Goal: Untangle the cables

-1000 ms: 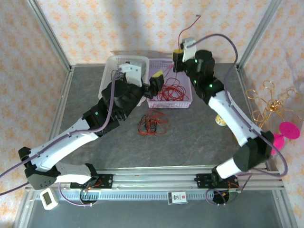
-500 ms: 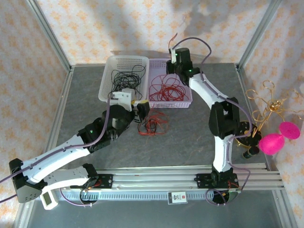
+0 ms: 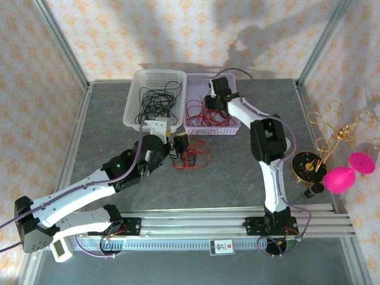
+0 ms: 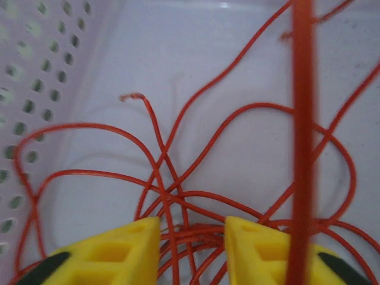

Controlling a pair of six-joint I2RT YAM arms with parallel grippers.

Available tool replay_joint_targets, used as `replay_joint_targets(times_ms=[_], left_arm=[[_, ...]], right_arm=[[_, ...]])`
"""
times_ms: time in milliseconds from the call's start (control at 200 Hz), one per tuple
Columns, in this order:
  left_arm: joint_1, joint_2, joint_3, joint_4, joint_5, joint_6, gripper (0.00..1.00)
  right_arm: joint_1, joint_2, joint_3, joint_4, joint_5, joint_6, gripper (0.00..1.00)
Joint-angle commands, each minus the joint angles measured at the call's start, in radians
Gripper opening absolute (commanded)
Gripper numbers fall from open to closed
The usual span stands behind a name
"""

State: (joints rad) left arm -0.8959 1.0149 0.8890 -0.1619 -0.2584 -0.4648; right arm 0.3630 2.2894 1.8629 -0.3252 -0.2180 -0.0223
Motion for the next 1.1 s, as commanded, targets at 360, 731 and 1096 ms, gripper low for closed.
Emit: replay_joint_targets(times_ms=[360,731,1096], left_arm=[[0.026,0.043,-0.107,-0.106,-0.032,-0.256,0.67],[0.034,0.090,-0.237,-0.131,0.072,-0.455,0.68],[0.015,0.112,-0.379,0.201,0.231,-0.984,0.65]], right_arm=[[-0.004,-0.288,-0.095,-0.051,-0.055,0.083,0.57],[0.015,-0.749,-0.660,0.111,-0.111,0.190,0.59],[0.049,-0.866,-0.844,0.175,-0.104,0.227,0.56]])
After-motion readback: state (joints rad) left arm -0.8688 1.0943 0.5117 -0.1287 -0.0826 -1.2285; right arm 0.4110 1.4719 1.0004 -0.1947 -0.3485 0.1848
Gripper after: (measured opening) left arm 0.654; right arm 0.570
